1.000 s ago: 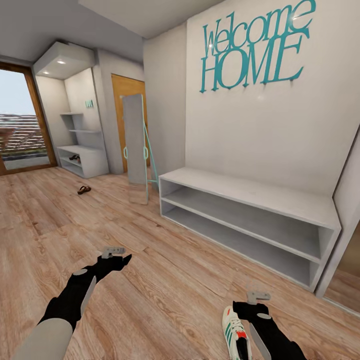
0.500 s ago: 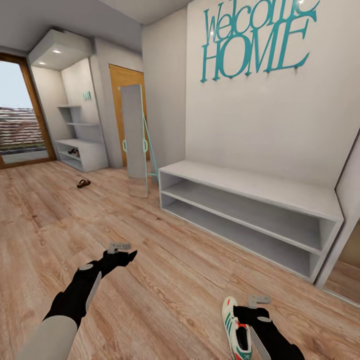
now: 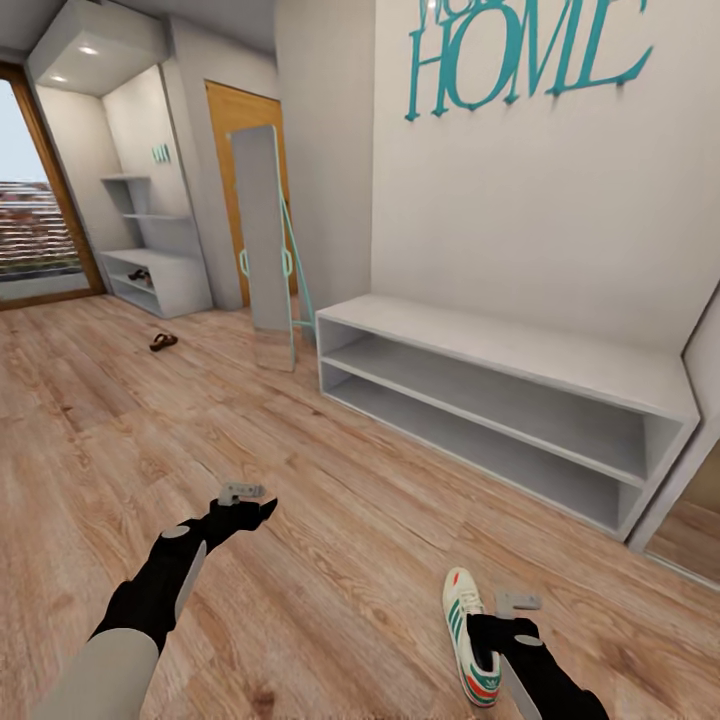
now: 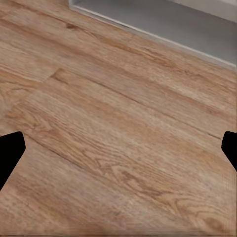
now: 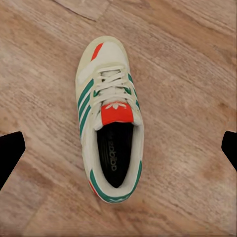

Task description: Pick up the two gym shoes and the two sandals from the corridor floor and place them onto the hallstand (shoe rack) in the corridor, making sure they are on the rack and not on the floor. Arrange them so the two gym shoes are next to each other and the two sandals are next to each other.

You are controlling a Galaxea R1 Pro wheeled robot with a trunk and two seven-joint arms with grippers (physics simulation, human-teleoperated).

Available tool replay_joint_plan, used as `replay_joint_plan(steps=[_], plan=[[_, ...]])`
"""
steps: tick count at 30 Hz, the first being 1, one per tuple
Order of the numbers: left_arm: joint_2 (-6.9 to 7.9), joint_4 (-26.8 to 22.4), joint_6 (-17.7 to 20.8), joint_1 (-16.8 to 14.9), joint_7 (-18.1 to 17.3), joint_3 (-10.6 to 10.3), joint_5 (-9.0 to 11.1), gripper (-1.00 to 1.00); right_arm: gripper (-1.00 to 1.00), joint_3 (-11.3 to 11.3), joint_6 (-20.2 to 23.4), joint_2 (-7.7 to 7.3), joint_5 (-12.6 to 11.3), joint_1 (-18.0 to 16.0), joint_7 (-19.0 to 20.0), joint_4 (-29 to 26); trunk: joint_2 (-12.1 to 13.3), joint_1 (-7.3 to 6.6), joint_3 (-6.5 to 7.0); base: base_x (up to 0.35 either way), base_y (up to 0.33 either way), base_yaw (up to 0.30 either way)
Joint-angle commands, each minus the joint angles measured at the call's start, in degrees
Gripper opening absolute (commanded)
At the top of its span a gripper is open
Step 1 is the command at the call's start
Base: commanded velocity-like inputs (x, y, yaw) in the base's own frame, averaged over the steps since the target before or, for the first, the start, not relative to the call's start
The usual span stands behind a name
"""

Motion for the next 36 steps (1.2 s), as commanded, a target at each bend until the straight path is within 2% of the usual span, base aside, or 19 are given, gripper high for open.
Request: replay_joint_plan(steps=[1, 10, 15, 28, 36], plan=[[-0.08, -0.1, 0.22, -0.02, -0.49, 0.26, -0.56, 1.0, 1.0, 0.09, 0.3, -0.01, -0.35, -0.01, -0.22, -0.12, -0.04, 0.01, -0.38, 0.0, 0.0, 0.0], [-1.03, -0.06, 0.17, 0.12, -0.48, 0.25, -0.61, 1.0, 1.0, 0.1, 0.24, -0.09, -0.3, -0.01, -0.13, -0.25, -0.16, 0.24, -2.99, 0.0, 0.0, 0.0], [-1.21, -0.09, 0.17, 0.09, -0.48, 0.2, -0.62, 1.0, 1.0, 0.03, -0.26, -0.19, -0.22, -0.01, -0.03, -0.47, -0.16, 0.24, -3.03, 0.0, 0.0, 0.0], [-1.34, -0.1, 0.17, -0.03, -0.48, 0.18, -0.62, 1.0, 1.0, 0.04, -9.37, -1.36, -0.07, -0.07, 0.14, -1.52, -0.16, 0.24, -3.05, 0.0, 0.0, 0.0], [-1.31, -0.1, 0.17, -0.04, -0.48, 0.18, -0.62, 1.0, 1.0, 0.12, -12.02, -1.81, -0.09, -0.03, 0.24, -1.62, -0.16, 0.24, -3.05, 0.0, 0.0, 0.0]])
